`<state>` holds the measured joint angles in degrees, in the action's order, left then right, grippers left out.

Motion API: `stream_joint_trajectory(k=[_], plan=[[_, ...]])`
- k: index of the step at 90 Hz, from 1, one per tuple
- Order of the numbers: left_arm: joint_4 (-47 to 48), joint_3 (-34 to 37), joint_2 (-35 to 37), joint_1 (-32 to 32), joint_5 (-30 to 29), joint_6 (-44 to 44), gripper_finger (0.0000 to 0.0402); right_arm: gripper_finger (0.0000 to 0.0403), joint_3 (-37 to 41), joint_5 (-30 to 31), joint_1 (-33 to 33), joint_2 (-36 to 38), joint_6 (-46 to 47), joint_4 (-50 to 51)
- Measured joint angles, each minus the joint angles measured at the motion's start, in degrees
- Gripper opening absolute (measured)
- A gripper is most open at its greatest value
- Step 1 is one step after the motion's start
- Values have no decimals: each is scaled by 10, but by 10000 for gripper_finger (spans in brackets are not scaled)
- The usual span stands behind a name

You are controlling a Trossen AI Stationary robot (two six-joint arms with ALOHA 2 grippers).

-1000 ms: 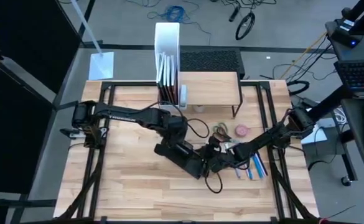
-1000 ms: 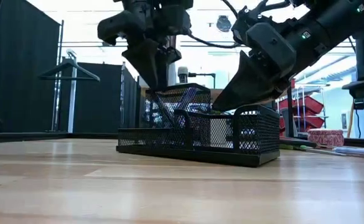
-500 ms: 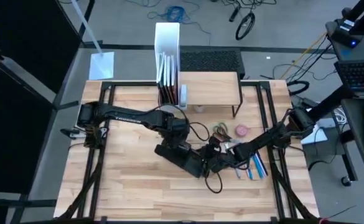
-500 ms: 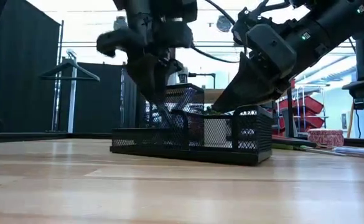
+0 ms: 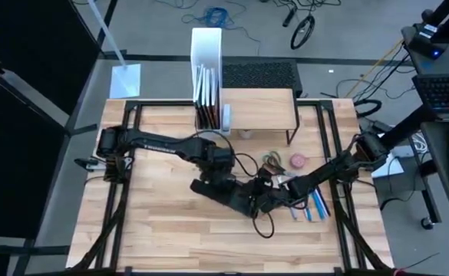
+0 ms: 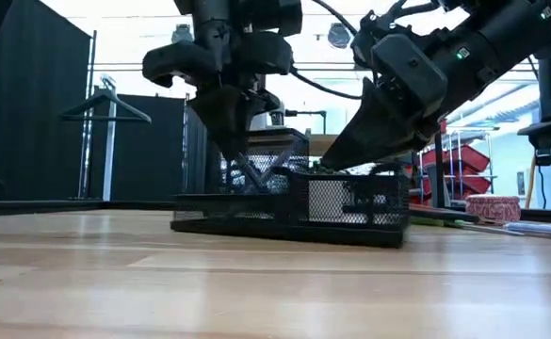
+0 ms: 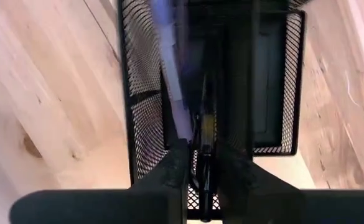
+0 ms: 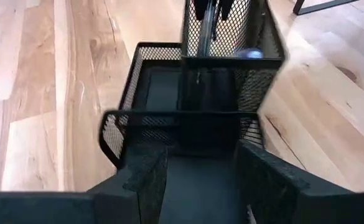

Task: Stock shelves
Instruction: Remove the black pen from the desk organizer

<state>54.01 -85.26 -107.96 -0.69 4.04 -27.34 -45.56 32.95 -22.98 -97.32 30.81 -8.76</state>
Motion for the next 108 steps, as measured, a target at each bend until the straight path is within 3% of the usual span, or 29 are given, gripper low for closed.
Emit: stream_joint_trajectory(k=[23, 65, 96, 108], plan=[[21, -27, -1, -15, -42, 9, 34, 171, 0, -28, -2, 24, 0, 4], [79, -77, 45, -38, -110, 31, 34, 171, 0, -4, -26, 185, -47, 68], [75, -100, 68, -60, -126, 30, 35, 171, 0, -4, 15, 190, -104, 11], [71, -100, 73, -68, -127, 29, 35, 171, 0, -62, 44, 169, -125, -32]])
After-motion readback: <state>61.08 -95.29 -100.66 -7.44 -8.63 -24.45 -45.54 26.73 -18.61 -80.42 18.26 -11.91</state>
